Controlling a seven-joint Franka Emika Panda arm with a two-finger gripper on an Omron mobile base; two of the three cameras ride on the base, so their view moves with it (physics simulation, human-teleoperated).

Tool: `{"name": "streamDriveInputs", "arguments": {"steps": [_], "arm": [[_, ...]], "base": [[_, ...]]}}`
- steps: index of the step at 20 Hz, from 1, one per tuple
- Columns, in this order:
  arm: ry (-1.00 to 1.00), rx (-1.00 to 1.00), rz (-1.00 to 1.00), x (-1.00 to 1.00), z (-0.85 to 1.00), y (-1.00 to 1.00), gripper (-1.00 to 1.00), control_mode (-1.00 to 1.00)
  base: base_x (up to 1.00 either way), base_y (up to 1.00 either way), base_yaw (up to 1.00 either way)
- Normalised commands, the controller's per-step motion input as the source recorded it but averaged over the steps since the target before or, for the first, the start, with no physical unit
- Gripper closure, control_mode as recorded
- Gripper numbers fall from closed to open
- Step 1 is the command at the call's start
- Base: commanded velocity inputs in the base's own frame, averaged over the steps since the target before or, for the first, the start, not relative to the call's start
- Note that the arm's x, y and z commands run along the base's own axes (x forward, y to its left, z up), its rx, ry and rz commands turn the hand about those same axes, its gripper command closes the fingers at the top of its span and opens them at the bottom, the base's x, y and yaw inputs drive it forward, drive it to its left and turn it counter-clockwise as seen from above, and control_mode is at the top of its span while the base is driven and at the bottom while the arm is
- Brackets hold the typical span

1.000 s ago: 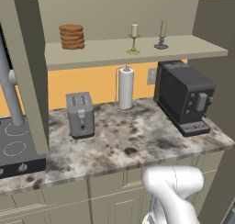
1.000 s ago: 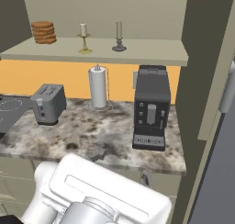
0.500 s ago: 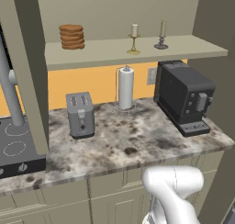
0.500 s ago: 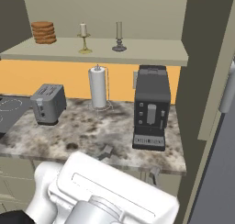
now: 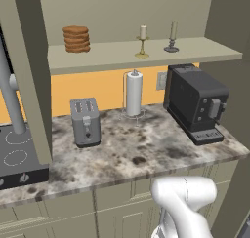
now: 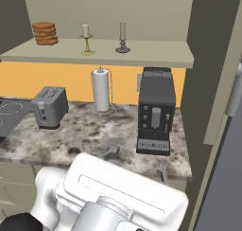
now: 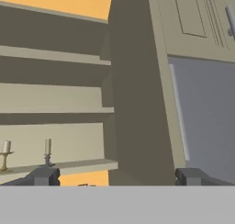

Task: Pick the candle and candle from the dining table and place them in the open cabinet. Close the cabinet after placing the objects.

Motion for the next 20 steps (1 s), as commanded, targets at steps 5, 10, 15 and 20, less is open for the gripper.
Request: {"name": "streamDriveInputs", "arguments": {"steps": [5,10,15,20], "arm": [[0.0,-0.03,0.0,0.31,0.0,-0.03,-1.0,-1.0],[0.0,0.0,0.0,0.28,0.0,-0.14,-1.0,-1.0],[0.0,0.0,0.0,0.17,0.0,-0.31,-1.0,-1.0],[0.0,0.0,0.0,0.12,0.0,-0.26,-1.0,-1.0]], "base": [[0.0,0.0,0.0],[0.0,0.0,0.0],[0.0,0.0,0.0],[0.0,0.0,0.0]]}}
